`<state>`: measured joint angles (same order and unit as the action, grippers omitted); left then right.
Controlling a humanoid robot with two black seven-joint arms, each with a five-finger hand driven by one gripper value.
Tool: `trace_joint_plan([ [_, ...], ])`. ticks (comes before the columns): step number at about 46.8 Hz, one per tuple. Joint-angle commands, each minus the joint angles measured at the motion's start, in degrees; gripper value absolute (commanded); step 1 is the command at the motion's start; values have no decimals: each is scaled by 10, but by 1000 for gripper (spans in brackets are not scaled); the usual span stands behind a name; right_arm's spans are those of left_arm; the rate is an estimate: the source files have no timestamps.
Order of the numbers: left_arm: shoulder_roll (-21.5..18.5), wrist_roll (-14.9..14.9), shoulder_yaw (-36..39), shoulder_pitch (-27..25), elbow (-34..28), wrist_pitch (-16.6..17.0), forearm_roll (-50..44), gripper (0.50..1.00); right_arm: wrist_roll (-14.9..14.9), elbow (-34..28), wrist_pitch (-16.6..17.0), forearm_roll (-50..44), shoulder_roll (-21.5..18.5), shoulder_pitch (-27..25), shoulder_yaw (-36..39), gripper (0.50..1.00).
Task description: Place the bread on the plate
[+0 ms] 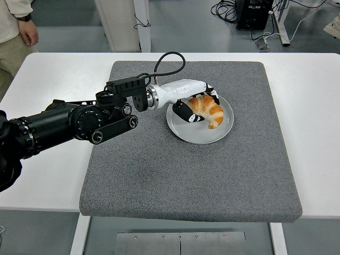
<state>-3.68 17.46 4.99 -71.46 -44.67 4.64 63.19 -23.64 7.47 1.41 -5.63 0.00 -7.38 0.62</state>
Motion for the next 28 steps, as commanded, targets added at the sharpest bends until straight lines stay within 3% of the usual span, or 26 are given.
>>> trace_joint_plan([
  [1, 0, 0, 0, 3, 0, 4, 0, 500, 0, 0, 0, 0, 0, 0, 0, 1000],
  [28, 1, 0, 5, 33, 17, 24, 0, 500, 0, 0, 0, 0, 0, 0, 0, 1000],
])
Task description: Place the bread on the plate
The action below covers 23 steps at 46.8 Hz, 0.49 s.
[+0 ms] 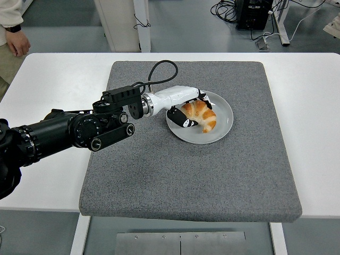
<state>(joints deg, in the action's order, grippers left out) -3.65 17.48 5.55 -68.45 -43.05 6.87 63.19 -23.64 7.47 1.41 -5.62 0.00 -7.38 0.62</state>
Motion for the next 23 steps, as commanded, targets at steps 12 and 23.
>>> trace_joint_plan([
  [12, 15, 5, 0, 16, 18, 3, -1, 500, 0, 0, 0, 0, 0, 0, 0, 1000],
  [23, 17, 7, 0, 14, 18, 8, -2, 500, 0, 0, 0, 0, 0, 0, 0, 1000],
])
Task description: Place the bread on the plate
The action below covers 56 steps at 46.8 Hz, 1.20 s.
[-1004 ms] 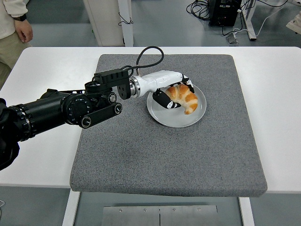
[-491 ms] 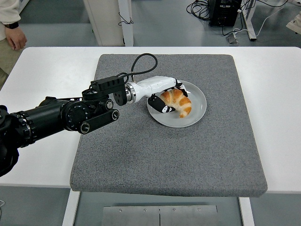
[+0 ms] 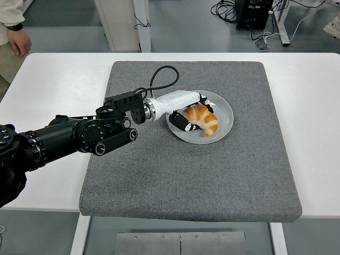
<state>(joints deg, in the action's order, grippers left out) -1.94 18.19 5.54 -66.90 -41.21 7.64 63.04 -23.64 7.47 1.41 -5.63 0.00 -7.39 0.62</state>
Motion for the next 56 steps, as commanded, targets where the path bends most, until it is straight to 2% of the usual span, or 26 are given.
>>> trace_joint_plan([
  [1, 0, 0, 0, -3, 0, 0, 0, 500, 0, 0, 0, 0, 0, 0, 0, 1000],
  [26, 0, -8, 0, 5, 2, 4, -10, 500, 0, 0, 0, 0, 0, 0, 0, 1000],
  [27, 0, -10, -1, 5, 1, 3, -12, 540, 0, 0, 0, 0, 0, 0, 0, 1000],
  [28, 0, -11, -1, 4, 1, 3, -12, 669, 0, 0, 0, 0, 0, 0, 0, 1000],
  [29, 0, -11, -2, 4, 1, 3, -12, 761, 0, 0, 0, 0, 0, 0, 0, 1000],
  [31, 0, -11, -2, 4, 0, 1, -13, 840, 0, 0, 0, 0, 0, 0, 0, 1000],
  [33, 0, -11, -2, 3, 0, 0, -18, 887, 0, 0, 0, 0, 0, 0, 0, 1000],
  [40, -1, -11, -2, 0, -3, -5, -24, 966, 0, 0, 0, 0, 0, 0, 0, 1000],
  [48, -8, -5, -4, -10, -12, -4, -24, 969, 0, 0, 0, 0, 0, 0, 0, 1000],
  [56, -32, -7, -8, -27, -48, -6, -32, 971, 0, 0, 0, 0, 0, 0, 0, 1000],
])
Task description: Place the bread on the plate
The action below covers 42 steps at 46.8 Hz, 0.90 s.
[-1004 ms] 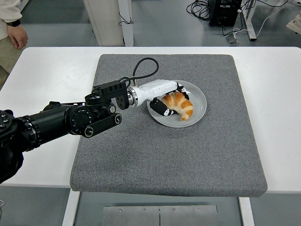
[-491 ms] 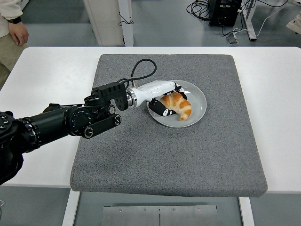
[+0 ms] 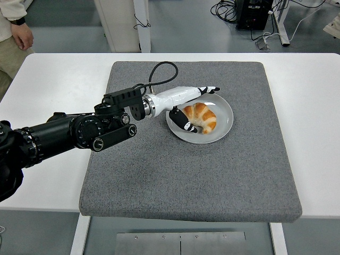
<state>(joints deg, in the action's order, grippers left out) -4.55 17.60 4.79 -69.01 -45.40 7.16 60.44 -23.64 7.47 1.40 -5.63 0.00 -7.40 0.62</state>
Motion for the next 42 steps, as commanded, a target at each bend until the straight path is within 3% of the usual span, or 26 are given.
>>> trace_joint_plan([
  [1, -6, -1, 0, -9, -6, -1, -12, 971, 0, 0, 0, 0, 0, 0, 0, 1000],
  [18, -42, -3, -1, -55, -41, -9, -55, 971, 0, 0, 0, 0, 0, 0, 0, 1000],
  [27, -58, -3, -7, -84, -50, -18, -136, 971, 0, 0, 0, 0, 0, 0, 0, 1000],
  [42, -85, -5, -67, -88, -50, -45, -254, 971, 0, 0, -1, 0, 0, 0, 0, 1000],
])
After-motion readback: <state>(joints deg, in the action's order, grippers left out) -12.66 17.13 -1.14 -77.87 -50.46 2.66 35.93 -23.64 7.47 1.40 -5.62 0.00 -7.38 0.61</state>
